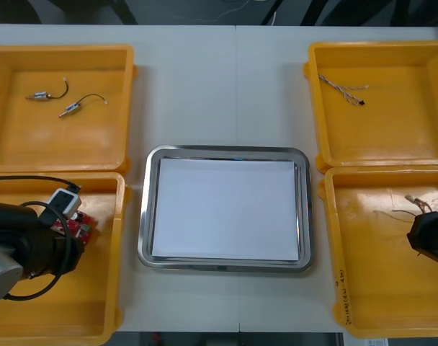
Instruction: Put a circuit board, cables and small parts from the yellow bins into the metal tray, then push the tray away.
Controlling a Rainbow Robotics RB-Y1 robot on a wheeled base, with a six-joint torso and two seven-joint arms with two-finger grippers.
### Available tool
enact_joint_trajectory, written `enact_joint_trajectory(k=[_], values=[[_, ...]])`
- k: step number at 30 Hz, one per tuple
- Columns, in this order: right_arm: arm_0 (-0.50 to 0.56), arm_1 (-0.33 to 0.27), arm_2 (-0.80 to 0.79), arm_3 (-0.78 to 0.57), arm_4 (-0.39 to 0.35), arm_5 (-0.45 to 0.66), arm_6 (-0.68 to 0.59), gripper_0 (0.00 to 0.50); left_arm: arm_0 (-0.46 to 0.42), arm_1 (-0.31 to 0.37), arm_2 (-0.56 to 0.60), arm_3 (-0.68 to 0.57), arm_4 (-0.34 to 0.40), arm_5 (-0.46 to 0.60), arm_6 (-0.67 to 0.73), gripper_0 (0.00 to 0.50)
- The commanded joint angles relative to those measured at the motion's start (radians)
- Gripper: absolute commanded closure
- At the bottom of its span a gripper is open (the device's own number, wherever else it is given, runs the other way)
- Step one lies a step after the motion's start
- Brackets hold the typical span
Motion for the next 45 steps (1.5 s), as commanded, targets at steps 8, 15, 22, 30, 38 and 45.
enact_joint_trajectory(k=[8,15,22,30,38,45], values=[[0.065,0.104,-0.02,-0.111,0.022,0.034,-0.043,0.5,0.193,0.063,0.159,-0.114,0.038,-0.029,-0.001,0.5],[0.088,0.12,-0.009,-0.117,0.022,0.013,-0.041,0.5,0.287,0.064,0.197,-0.114,0.029,-0.117,-0.023,0.5],[0.091,0.118,-0.002,-0.117,0.034,0.011,-0.047,0.5,0.351,0.067,0.2,-0.111,0.012,-0.172,-0.029,0.5],[0.09,0.118,-0.002,-0.117,0.036,0.014,-0.057,0.007,0.364,0.069,0.2,-0.088,0.003,-0.201,-0.034,0.5],[0.09,0.118,-0.006,-0.117,0.037,0.013,-0.063,0.0,0.353,0.069,0.199,-0.043,0.009,-0.23,-0.049,0.5],[0.066,0.098,-0.031,-0.117,0.022,0.02,-0.069,0.0,0.341,0.072,0.184,-0.008,0.011,-0.263,-0.052,0.5]])
